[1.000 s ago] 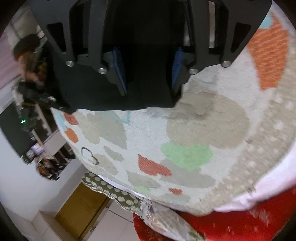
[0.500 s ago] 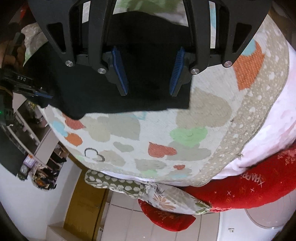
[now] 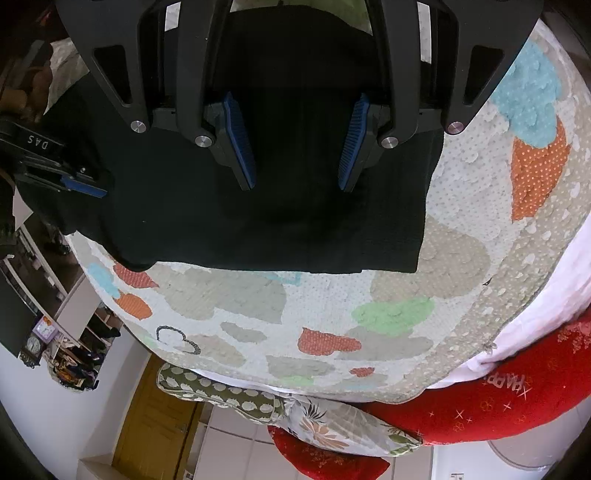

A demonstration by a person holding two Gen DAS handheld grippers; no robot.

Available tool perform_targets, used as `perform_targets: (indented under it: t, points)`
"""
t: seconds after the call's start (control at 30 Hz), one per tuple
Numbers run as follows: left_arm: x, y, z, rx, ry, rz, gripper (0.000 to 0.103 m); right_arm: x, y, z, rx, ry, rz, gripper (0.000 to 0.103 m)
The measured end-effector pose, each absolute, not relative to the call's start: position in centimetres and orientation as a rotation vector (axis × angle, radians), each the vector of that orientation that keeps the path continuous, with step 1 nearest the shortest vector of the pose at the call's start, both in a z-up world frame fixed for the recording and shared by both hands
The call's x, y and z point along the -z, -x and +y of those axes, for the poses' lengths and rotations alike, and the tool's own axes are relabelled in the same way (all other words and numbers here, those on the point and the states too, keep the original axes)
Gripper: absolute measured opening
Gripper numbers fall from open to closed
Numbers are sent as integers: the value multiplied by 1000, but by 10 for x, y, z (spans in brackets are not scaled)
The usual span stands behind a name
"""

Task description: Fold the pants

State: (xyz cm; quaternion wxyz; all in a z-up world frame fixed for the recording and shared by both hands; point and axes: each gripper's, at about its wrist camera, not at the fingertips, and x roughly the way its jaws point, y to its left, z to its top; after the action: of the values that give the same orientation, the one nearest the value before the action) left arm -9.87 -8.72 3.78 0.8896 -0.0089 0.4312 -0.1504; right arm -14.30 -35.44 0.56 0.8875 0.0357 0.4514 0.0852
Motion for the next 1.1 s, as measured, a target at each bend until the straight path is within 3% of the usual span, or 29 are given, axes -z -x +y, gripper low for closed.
perform_targets:
  t: [0.7, 0.87, 0.93, 1.1]
  points:
    - [-58, 106, -156, 482, -23, 900, 46, -32, 163, -370, -157, -69, 919, 33]
    - [-50, 102, -183, 530, -62, 924, 46, -78, 195, -430, -47, -121, 796, 34]
    - [-47, 101, -191, 546, -68, 929, 46, -91, 209, -466, 46, -149, 765, 40]
    - [-38, 99, -209, 575, -83, 945, 46, -84, 212, -517, 149, -188, 816, 43]
